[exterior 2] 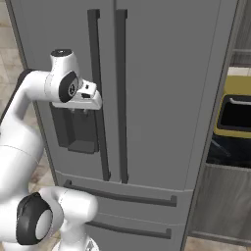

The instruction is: Retrieve the butter from the fridge and place it on a plate on the dining table. Then retrieve the butter knife by the fridge and place it near the plate.

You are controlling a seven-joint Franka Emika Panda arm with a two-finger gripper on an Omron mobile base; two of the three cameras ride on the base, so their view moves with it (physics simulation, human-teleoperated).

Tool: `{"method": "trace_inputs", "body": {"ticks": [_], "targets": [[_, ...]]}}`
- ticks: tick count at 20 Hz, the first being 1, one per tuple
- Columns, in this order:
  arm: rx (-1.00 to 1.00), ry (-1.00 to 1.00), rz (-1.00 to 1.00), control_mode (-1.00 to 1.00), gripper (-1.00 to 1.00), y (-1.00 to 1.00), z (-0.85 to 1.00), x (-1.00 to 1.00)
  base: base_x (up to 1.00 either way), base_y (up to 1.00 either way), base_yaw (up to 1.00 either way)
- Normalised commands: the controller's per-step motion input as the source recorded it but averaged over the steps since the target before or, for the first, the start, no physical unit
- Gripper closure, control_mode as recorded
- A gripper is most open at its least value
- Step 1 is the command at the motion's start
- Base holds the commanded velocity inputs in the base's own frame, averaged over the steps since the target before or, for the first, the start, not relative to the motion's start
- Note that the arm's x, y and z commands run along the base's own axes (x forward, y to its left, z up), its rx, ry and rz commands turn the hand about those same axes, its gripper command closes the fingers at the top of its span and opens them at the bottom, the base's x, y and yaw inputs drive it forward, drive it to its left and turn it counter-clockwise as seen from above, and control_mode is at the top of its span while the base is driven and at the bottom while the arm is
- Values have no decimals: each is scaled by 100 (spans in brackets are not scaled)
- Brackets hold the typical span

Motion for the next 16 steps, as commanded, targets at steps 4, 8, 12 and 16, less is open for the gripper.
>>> {"method": "trace_inputs", "body": {"ticks": [4, 8, 12, 16], "targets": [[2, -7, 0, -100, -100, -13, 0, -31, 0, 0, 0], [1, -33, -5, -100, -100, -20, -17, -53, 0, 0, 0], [0, -31, -7, -100, -100, -15, -32, -28, 0, 0, 0], [-1, 0, -1, -100, -100, 0, -21, -4, 0, 0, 0]]}}
